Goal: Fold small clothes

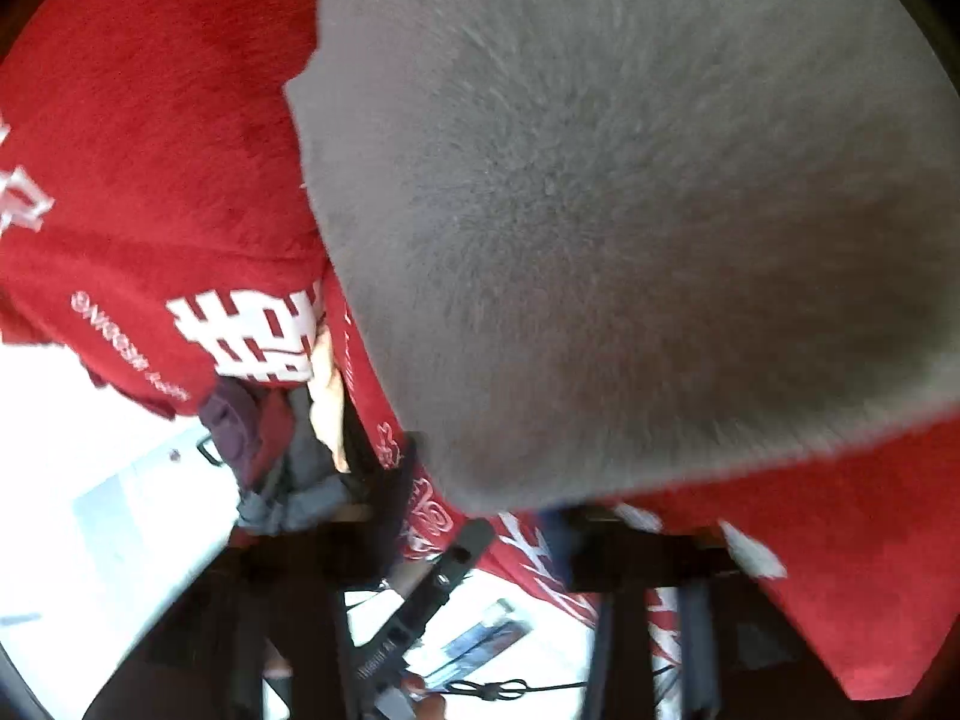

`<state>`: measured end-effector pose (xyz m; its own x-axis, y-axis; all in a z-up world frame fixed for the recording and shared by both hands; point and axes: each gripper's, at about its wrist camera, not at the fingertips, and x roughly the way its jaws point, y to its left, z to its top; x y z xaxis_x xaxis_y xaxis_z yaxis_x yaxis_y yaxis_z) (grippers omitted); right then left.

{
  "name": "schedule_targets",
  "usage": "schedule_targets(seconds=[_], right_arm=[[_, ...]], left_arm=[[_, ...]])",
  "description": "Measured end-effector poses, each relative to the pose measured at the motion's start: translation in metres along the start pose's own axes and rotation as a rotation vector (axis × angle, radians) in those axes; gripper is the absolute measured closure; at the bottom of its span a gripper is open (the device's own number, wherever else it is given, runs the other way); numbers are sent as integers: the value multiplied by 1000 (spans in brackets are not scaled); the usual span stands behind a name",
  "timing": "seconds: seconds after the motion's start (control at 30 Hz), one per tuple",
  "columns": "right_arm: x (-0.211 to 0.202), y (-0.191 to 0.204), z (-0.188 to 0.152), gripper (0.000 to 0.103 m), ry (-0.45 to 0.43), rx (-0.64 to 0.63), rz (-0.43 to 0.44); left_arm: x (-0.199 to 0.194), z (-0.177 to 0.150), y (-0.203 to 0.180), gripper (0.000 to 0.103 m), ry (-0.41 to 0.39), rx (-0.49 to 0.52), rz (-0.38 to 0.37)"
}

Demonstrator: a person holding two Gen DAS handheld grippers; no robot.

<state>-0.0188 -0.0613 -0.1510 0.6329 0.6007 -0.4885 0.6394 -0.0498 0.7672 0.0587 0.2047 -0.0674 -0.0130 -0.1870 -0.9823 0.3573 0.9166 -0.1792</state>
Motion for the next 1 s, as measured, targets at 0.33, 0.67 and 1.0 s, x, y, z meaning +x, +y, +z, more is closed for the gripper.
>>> schedule_targets(seconds=[0.33,0.67,1.0], right_arm=[[13,10,-14,95,68,-194,-215],[-26,44,-42,90,126,-454,-396],[-89,36,12,92,-32,-449,-551]], left_arm=[[-6,2,12,8,-62,-53,72],[-18,2,-3,8,-81,-16,48],[22,13,-10,8,-9,-5,80]])
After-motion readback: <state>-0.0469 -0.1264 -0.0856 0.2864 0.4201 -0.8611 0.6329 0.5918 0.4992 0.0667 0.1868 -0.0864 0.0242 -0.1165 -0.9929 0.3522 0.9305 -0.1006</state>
